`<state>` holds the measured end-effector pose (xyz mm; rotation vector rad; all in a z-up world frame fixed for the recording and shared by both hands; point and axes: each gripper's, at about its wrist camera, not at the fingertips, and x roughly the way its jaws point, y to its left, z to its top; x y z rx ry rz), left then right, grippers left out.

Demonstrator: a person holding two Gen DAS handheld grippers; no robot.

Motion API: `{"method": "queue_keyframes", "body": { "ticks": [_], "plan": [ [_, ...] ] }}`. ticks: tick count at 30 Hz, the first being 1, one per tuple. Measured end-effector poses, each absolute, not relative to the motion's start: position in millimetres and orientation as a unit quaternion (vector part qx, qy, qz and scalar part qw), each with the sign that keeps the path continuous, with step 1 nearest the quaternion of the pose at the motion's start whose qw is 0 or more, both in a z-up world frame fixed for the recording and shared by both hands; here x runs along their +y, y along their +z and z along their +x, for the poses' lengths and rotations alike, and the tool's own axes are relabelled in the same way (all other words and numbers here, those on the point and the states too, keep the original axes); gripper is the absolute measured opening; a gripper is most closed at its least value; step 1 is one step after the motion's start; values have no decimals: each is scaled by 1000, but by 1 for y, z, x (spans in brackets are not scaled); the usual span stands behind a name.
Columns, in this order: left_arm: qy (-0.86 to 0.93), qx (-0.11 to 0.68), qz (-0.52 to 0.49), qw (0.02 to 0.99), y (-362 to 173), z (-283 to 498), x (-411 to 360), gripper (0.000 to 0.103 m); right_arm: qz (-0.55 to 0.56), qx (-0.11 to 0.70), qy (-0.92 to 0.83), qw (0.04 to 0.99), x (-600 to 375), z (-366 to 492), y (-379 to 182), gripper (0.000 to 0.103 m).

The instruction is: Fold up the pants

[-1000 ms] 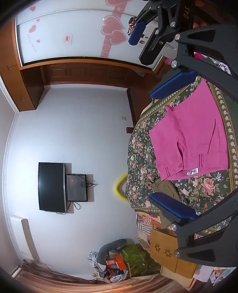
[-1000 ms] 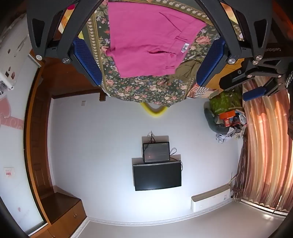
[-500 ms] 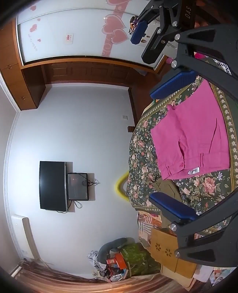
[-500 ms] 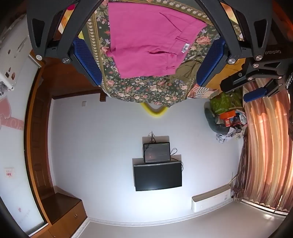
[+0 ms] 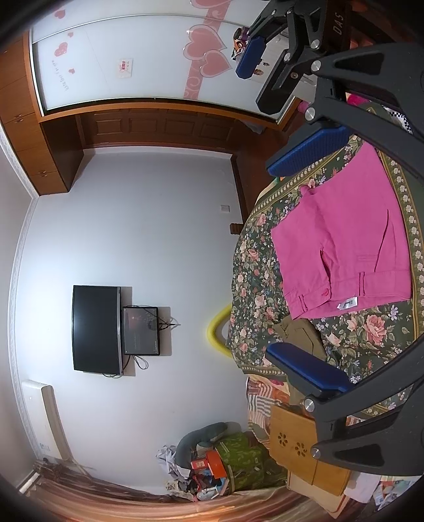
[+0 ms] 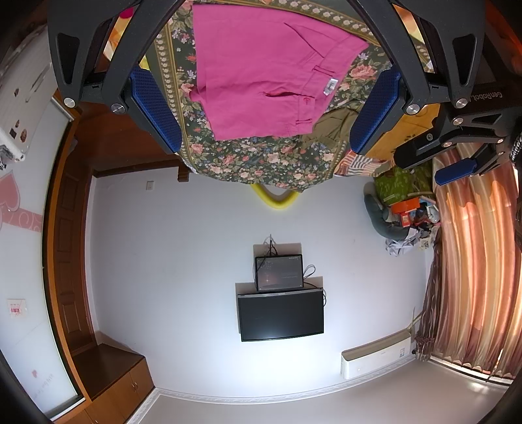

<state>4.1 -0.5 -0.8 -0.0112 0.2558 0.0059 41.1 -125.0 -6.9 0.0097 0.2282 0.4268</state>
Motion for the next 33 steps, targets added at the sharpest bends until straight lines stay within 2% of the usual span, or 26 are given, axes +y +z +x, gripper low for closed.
{"method": "queue_keyframes", "body": {
  "ticks": [33],
  "plan": [
    [3,122,-6,992,1,2,1,103,5,117,210,971,-123,42,-11,102]
  ]
}}
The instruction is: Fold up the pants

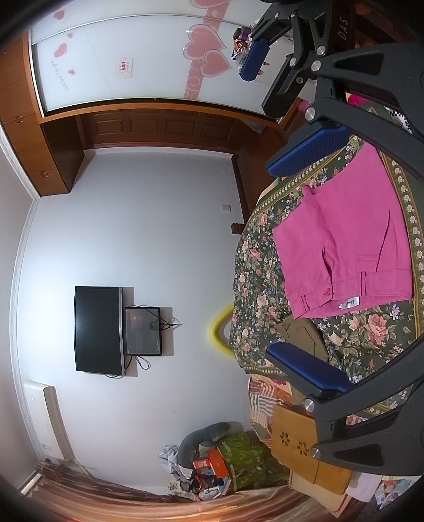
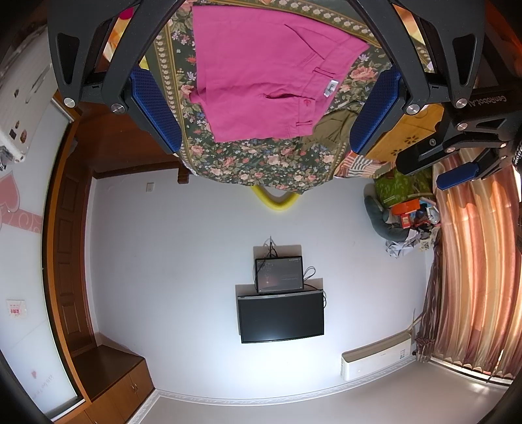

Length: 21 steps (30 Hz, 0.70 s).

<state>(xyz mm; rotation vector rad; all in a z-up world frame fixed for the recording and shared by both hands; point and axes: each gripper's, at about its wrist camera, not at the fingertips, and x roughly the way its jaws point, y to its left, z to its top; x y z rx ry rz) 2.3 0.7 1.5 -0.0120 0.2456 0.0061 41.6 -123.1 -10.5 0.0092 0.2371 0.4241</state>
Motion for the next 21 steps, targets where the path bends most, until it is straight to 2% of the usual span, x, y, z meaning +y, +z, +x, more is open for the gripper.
{"method": "queue_keyframes", "body": {
  "ticks": [21],
  "plan": [
    [5,141,-8,990,-5,20,7,103,0,134,206,969,-122,52,-21,102]
  ]
}}
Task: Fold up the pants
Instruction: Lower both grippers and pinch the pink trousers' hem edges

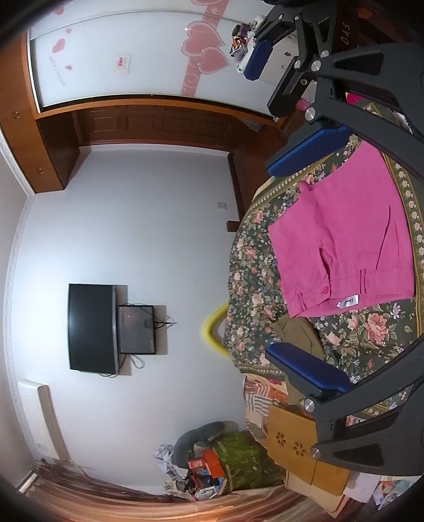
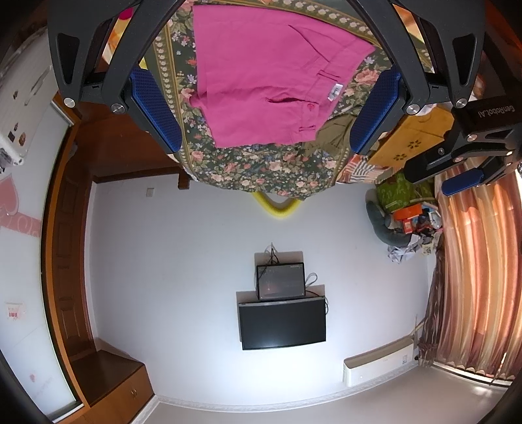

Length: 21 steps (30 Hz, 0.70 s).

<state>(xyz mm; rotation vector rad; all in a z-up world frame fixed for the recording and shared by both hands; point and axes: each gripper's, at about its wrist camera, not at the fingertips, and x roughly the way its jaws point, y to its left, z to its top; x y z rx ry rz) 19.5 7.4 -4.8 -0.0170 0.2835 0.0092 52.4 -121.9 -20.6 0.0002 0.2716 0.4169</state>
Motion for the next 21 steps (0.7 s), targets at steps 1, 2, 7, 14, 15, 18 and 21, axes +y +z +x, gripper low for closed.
{"method": "queue_keyframes", "body": {
  "ticks": [1,2,7,14,15,18,21],
  "plan": [
    [2,149,-11,989,-8,26,9,103,0,138,205,969,-122,55,-22,102],
    [2,156,-12,988,-11,31,11,103,1,143,203,969,-123,58,-24,102],
    [10,203,-15,979,-35,68,21,103,5,177,185,967,-131,83,-44,102],
    [36,297,-3,954,-95,131,43,103,-17,250,145,957,-145,129,-85,102],
    [40,315,-3,948,-107,141,48,103,-21,264,142,954,-147,136,-93,102],
    [50,351,-6,935,-135,163,58,103,-34,300,134,944,-153,159,-114,102],
    [45,395,-16,917,-164,185,72,103,-43,334,136,932,-159,180,-134,102]
  ]
}}
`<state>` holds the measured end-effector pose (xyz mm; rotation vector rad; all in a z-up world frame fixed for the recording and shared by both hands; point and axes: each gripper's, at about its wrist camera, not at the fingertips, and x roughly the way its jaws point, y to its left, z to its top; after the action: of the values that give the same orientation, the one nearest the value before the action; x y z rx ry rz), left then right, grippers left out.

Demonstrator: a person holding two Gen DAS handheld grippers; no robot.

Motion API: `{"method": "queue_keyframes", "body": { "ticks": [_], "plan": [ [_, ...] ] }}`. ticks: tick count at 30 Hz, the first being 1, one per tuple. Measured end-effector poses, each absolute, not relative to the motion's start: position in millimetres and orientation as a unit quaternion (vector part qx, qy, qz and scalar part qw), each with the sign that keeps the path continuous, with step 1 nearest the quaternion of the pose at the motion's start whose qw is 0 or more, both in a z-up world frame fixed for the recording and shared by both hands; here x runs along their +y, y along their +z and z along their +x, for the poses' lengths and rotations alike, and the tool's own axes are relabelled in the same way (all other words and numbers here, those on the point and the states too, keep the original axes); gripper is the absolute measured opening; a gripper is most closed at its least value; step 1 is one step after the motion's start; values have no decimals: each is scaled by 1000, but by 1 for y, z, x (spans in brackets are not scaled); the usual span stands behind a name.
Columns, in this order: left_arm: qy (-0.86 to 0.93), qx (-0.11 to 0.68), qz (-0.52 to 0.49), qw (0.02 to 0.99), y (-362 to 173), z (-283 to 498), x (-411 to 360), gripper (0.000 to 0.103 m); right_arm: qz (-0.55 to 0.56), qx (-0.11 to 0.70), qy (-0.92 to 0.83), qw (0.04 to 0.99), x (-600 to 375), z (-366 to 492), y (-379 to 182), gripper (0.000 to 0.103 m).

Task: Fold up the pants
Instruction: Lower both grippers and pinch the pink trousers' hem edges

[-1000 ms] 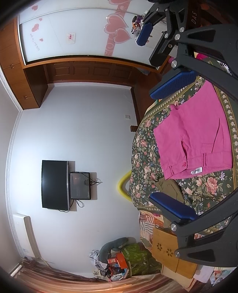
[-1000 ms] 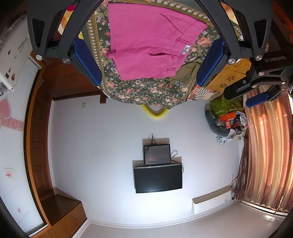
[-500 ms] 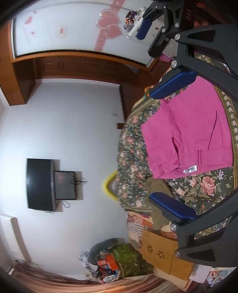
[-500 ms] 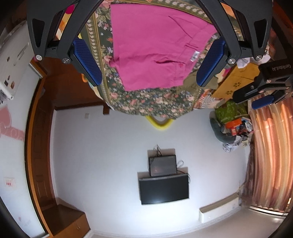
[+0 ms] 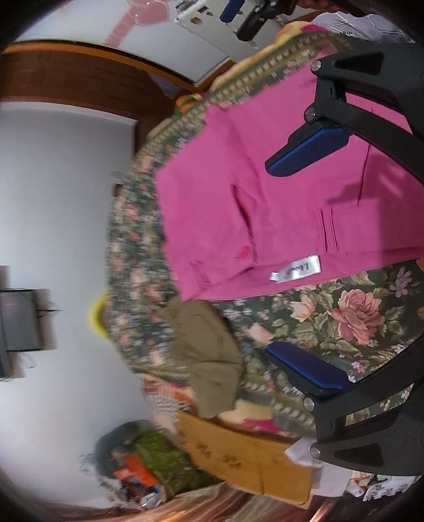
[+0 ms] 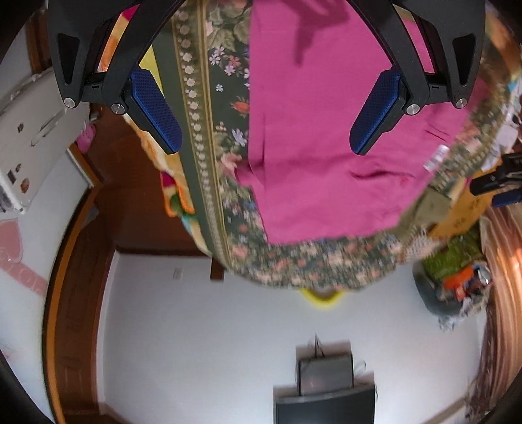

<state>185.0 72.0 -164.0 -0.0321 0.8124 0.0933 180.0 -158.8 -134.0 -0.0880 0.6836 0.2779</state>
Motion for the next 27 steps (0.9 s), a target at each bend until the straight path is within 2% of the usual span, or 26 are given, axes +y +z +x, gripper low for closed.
{"method": "queue_keyframes", "body": {
  "ticks": [4,6,7,9,12,17,19,20,22,24,25,26,27],
  "plan": [
    [31,438,-14,898,-196,208,86,103,-36,385,153,909,-164,209,-163,101],
    [29,452,-4,892,-207,219,86,103,-36,400,162,902,-165,218,-174,91],
    [27,457,-3,889,-211,223,87,101,-38,410,166,896,-164,224,-180,90],
    [20,473,-2,881,-219,234,87,80,-35,425,176,887,-160,236,-191,81],
    [-13,507,-25,861,-232,251,90,60,-29,445,191,875,-156,252,-202,69],
    [-39,518,-21,854,-240,265,84,51,-20,460,208,863,-154,272,-214,50],
    [-41,525,-24,850,-245,269,86,44,-17,470,218,855,-149,283,-219,39],
    [-44,532,-28,845,-249,271,87,36,-18,476,224,850,-148,286,-222,31],
    [-47,534,-33,843,-254,274,89,34,-16,481,234,845,-145,289,-228,29],
    [-45,532,-31,845,-255,275,89,29,-21,476,240,846,-143,289,-228,22],
    [-41,530,-24,846,-255,275,89,27,-26,474,241,846,-142,288,-228,21],
    [-36,527,-13,849,-255,275,87,20,-29,473,242,847,-142,289,-229,17],
    [-29,523,1,852,-255,275,85,14,-32,470,246,847,-141,289,-229,9]
  ]
}}
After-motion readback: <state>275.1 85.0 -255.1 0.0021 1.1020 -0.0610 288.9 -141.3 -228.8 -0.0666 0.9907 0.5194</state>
